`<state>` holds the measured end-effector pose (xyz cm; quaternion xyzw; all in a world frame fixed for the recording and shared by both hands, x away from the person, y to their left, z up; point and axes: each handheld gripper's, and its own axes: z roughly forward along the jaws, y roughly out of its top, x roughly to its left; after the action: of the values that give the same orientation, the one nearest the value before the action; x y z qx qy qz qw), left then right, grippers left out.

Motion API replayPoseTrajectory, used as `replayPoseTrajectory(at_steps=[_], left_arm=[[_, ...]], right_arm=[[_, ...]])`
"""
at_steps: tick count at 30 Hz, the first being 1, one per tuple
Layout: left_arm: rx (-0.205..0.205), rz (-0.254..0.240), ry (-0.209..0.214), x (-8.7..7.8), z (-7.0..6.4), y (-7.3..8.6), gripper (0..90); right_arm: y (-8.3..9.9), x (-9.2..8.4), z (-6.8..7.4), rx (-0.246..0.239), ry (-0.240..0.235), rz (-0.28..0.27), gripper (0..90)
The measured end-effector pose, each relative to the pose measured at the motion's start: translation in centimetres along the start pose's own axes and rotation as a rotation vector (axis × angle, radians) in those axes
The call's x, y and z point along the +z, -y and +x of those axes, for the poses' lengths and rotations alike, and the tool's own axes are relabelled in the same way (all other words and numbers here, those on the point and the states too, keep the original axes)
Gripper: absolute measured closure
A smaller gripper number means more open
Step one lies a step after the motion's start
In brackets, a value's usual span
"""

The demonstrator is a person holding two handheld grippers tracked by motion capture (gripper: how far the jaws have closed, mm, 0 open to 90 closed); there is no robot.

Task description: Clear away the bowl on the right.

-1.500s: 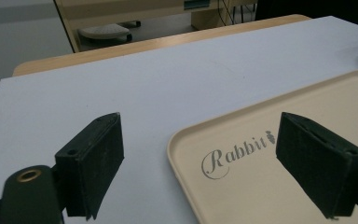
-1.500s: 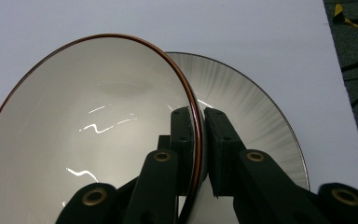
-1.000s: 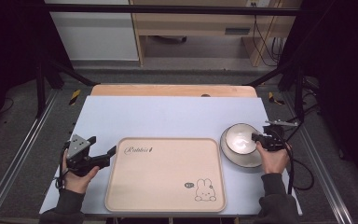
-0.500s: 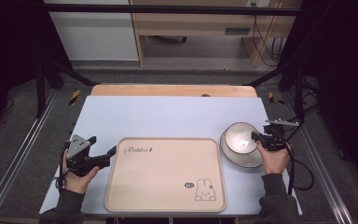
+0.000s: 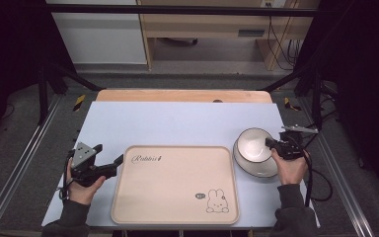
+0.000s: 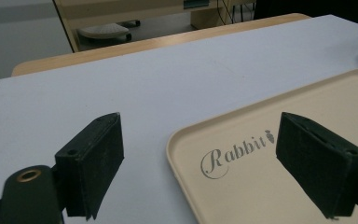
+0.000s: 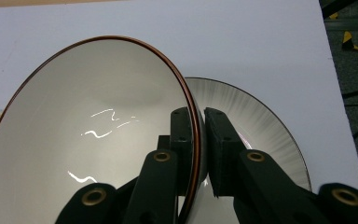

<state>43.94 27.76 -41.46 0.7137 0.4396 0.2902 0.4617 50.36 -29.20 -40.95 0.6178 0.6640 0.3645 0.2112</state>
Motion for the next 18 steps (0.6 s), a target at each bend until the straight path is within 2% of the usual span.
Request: replayPoseTrajectory(at_steps=[6,12,18], left_arm=[[-0.001,0.001,-0.002,0.0,0.0,0.0,14.6],[0.0,0.001,-0.003,0.0,0.0,-0.1,14.6],[-0.001,0.001,-0.005,0.0,0.1,-0.1,14.6]], right_arm=[[-0.1,-0.4,0.4,-0.022,-0.016,-0.018,82.1],[-0.3,-1.0,1.1,-0.017,-0.047,-0.032,82.1],[-0.5,-1.4,1.8,-0.046,-0.071,-0.047,82.1]])
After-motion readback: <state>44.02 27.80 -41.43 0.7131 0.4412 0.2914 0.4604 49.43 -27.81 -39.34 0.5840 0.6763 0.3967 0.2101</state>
